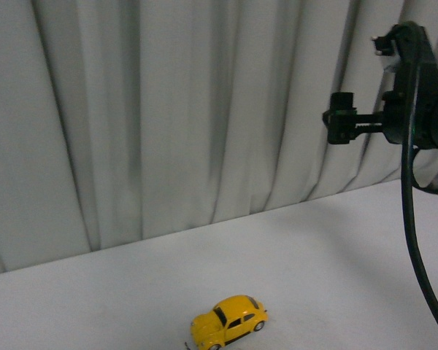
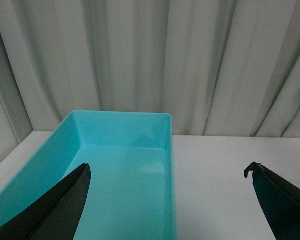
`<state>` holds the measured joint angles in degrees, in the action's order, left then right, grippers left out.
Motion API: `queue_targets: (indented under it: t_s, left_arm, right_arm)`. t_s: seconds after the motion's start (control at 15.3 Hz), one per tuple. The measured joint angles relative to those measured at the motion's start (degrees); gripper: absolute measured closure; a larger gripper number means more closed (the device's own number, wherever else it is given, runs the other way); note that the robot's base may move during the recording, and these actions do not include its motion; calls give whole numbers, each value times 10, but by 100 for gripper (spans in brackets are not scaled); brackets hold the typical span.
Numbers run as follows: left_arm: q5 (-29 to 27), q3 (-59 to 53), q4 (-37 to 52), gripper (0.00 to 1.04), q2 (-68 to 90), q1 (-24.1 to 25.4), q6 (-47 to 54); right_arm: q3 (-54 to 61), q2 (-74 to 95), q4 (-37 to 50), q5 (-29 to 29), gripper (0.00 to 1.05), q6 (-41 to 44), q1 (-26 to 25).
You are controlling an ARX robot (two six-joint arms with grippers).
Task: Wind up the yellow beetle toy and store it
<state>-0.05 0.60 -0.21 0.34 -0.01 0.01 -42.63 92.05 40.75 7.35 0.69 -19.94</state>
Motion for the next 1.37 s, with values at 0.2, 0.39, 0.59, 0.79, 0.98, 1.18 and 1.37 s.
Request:
queue_targets:
  t_s: [0.2,0.39,0.59,0.79,0.98,1.18,1.37]
  left_arm:
    - [0,0,0,7,0,0,0]
    - [0,0,0,7,0,0,0]
    - [0,0,0,7,0,0,0]
    - [0,0,0,7,0,0,0]
    - [0,0,0,7,0,0,0]
    - [0,0,0,7,0,0,0]
    - [0,0,0,7,0,0,0]
  right_arm:
    - [-144,80,-182,218,6,206,57]
    - [-155,80,-406,354,6,400,89]
    - [-202,139,-625,382,6,661,90]
    - [-278,231,-747,353,6,861,86]
    - [-322,292,-789,341,6,946,87]
    - [-368,340,-825,336,6,976,99]
    - [-400,373,-849,323,6,982,111]
